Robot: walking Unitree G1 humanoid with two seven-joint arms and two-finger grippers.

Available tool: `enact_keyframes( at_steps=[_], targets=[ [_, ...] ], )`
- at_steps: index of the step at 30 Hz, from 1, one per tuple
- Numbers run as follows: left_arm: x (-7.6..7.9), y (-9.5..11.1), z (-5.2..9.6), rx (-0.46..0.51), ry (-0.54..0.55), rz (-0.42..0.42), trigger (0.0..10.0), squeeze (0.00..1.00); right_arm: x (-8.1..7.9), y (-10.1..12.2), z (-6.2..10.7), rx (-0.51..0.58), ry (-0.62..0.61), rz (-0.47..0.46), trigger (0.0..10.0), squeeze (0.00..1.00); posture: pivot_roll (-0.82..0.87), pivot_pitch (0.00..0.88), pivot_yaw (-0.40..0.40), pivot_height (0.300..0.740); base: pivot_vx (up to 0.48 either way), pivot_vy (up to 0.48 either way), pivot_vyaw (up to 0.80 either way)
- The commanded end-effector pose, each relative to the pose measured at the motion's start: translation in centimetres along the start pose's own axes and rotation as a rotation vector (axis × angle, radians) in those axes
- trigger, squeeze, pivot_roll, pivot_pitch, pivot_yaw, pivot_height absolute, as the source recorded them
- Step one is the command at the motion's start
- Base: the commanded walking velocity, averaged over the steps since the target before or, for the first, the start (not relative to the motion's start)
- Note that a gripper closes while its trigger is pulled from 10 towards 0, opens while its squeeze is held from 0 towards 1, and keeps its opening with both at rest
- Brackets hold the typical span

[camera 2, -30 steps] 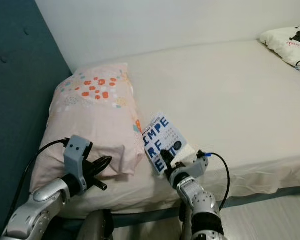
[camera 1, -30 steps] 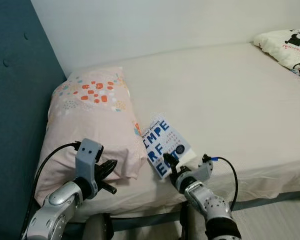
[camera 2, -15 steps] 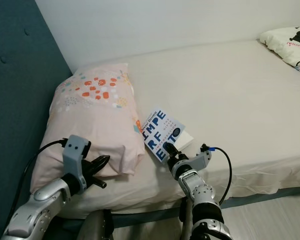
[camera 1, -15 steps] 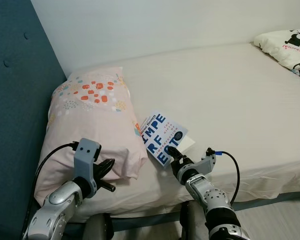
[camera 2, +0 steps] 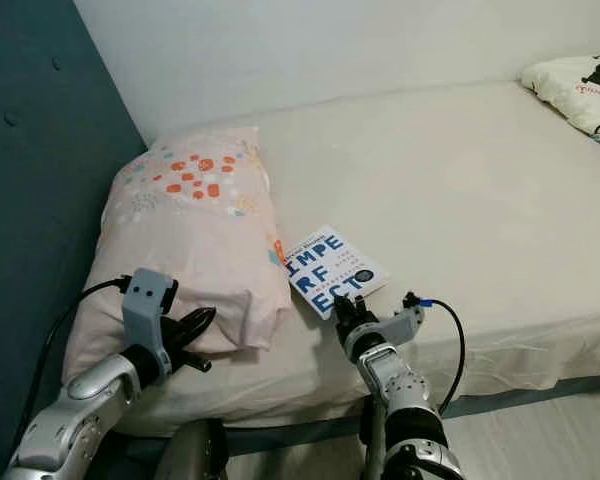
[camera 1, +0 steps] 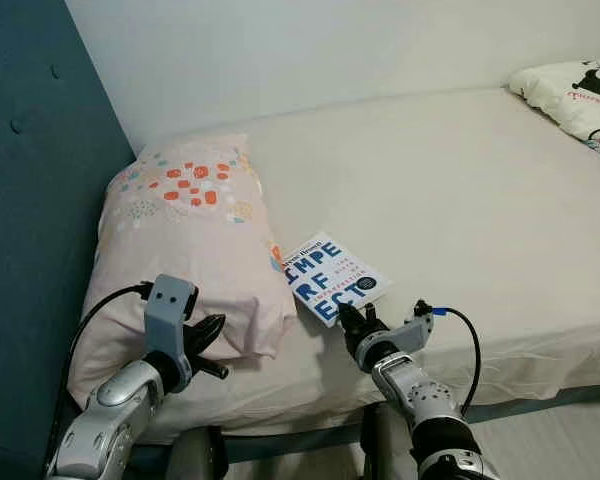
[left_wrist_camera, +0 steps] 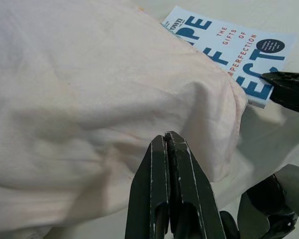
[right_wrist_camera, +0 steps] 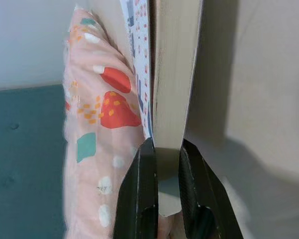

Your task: Clean up the room

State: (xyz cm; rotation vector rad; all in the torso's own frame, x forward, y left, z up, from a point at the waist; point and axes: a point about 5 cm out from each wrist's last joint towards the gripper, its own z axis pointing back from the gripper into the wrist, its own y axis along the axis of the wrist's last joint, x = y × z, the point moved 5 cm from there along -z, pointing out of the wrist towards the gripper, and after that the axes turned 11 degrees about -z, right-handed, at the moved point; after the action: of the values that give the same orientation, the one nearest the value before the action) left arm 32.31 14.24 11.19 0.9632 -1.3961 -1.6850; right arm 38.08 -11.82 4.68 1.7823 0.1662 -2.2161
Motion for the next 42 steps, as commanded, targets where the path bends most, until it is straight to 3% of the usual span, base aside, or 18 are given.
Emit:
enact_keyframes(
  at_steps=[1,2,4,6,8,9,12,15,17,19,22,24,26,27,33,38,39,42],
  targets=[
    [-0.1,-0.5,0.1,-0.008,0.007,0.012,10.0,0.00,-0.6,-0.5,-0.2,-0.020,0.018,0.061,0.0,0.00,0.01,0.172,0.024,0.587,0.000,0.000,0.00],
    [0.3,-0.2,0.0,0.008,-0.010,0.029,10.0,0.00,-1.1,-0.4,-0.3,-0.013,0.032,0.107,0.0,0.00,0.00,0.168,0.022,0.587,0.000,0.000,0.00],
    [1.5,1.1,0.0,0.066,-0.074,0.108,10.0,0.00,-4.3,0.0,0.2,0.028,0.183,0.190,0.0,0.00,0.00,0.162,0.018,0.587,0.000,0.000,0.00],
    [1.5,1.1,0.0,0.066,-0.074,0.108,10.0,0.00,-4.3,0.0,0.2,0.028,0.183,0.190,0.0,0.00,0.00,0.162,0.018,0.587,0.000,0.000,0.00],
    [2.4,2.4,0.2,0.123,-0.129,0.211,10.0,0.00,-9.4,0.1,1.9,0.037,0.441,0.135,0.0,0.00,0.00,0.150,0.017,0.587,0.000,0.000,0.00],
    [2.4,2.4,0.2,0.123,-0.129,0.211,10.0,0.00,-9.4,0.1,1.9,0.037,0.441,0.135,0.0,0.00,0.00,0.150,0.017,0.587,0.000,0.000,0.00],
    [1.3,3.3,0.2,0.172,-0.095,0.314,10.0,0.00,-15.7,-0.9,6.6,-0.085,0.787,0.099,0.0,0.00,-0.01,0.144,0.018,0.587,0.000,0.000,0.00],
    [0.7,3.3,0.1,0.179,-0.070,0.332,10.0,0.00,-16.7,-1.4,7.8,-0.126,0.849,0.100,0.0,0.00,-0.02,0.144,0.019,0.587,0.000,0.000,0.00],
    [-1.0,3.3,0.2,0.189,-0.006,0.369,10.0,0.00,-18.7,-2.6,10.6,-0.216,0.975,0.086,0.0,0.00,-0.02,0.144,0.019,0.587,0.000,0.000,0.00],
    [-1.8,3.0,0.2,0.178,0.028,0.374,10.0,0.00,-19.3,-3.4,11.8,-0.275,1.020,0.080,0.0,0.00,-0.02,0.147,0.021,0.587,0.000,0.000,0.00],
    [-3.1,2.1,0.3,0.129,0.086,0.343,10.0,0.00,-18.8,-5.5,12.6,-0.388,0.996,0.117,0.0,0.00,-0.03,0.151,0.022,0.587,0.000,0.000,0.00],
    [-5.9,0.6,0.9,0.065,0.234,0.262,10.0,0.00,-15.4,-7.0,10.8,-0.443,0.817,0.237,0.0,0.00,-0.03,0.154,0.020,0.587,0.000,0.000,0.00],
    [-6.6,0.5,1.1,0.060,0.267,0.252,10.0,0.00,-14.9,-7.0,10.6,-0.444,0.787,0.252,0.0,0.00,-0.03,0.154,0.020,0.587,0.000,0.000,0.00],
    [-8.8,0.7,2.2,0.062,0.360,0.165,10.0,0.00,-13.7,-6.5,10.4,-0.448,0.720,0.275,0.0,0.00,-0.03,0.158,0.011,0.587,0.000,0.000,0.00],
    [-11.4,1.0,4.2,0.057,0.438,0.043,10.0,0.00,-11.9,-6.5,12.2,-0.540,0.650,0.367,0.0,0.00,-0.02,0.165,0.001,0.587,0.000,0.000,0.00],
    [-12.1,1.5,5.5,0.109,0.429,0.025,10.0,0.00,-10.8,-6.8,13.6,-0.605,0.612,0.409,0.0,0.00,-0.03,0.167,0.004,0.587,0.000,0.000,0.00],
    [-10.9,1.3,6.7,0.122,0.296,0.023,10.0,0.00,-9.8,-7.5,15.0,-0.685,0.595,0.439,0.0,0.00,-0.03,0.172,0.008,0.587,0.000,0.000,0.00],
    [-9.7,1.0,7.6,0.111,0.193,0.012,10.0,0.00,-9.1,-8.1,16.0,-0.748,0.589,0.450,0.0,0.00,-0.03,0.174,0.005,0.587,0.000,0.000,0.00]
  ],
)
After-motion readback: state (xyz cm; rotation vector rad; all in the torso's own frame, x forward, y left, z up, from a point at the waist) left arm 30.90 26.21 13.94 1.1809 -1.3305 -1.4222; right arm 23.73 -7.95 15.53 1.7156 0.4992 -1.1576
